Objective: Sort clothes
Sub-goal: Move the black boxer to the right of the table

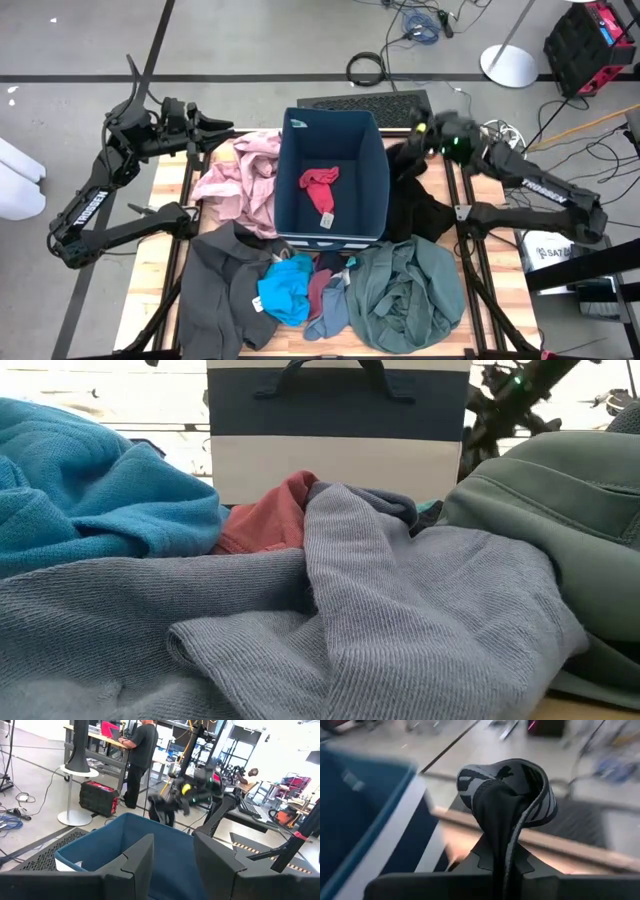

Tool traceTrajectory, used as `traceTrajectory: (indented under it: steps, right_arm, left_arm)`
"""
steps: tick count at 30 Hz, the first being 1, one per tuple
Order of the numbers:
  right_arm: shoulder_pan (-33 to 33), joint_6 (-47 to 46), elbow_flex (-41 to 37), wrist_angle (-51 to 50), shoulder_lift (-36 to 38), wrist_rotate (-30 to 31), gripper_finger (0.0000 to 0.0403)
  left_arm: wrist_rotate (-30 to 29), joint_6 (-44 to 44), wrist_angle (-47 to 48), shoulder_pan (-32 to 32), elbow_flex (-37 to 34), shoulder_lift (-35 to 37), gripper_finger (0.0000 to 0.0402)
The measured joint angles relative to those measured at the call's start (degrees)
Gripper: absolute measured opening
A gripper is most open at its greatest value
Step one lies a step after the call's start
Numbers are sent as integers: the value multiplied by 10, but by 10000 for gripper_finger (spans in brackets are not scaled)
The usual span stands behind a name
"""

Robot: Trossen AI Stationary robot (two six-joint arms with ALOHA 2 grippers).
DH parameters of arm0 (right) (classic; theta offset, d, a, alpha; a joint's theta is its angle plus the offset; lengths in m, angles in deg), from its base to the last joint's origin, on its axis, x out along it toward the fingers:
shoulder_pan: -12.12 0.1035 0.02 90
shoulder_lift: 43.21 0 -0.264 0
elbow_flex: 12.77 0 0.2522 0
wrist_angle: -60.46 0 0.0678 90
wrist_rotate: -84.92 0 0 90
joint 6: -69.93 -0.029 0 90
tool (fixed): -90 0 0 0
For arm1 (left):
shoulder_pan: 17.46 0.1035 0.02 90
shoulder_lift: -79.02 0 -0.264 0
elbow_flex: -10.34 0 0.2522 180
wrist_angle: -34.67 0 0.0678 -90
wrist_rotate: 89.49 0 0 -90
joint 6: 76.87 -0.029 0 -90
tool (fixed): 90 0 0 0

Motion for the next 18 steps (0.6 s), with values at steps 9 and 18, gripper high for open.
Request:
traceTrajectory:
  steps: [9, 18]
  right_arm:
    - [130, -132, -128, -1, 21, -7, 0]
    - [179, -206, -142, -69, -24, -12, 8]
  left_arm:
    - [0, 0, -2, 0, 0, 0, 148]
    - [-2, 0, -2, 0, 0, 0, 148]
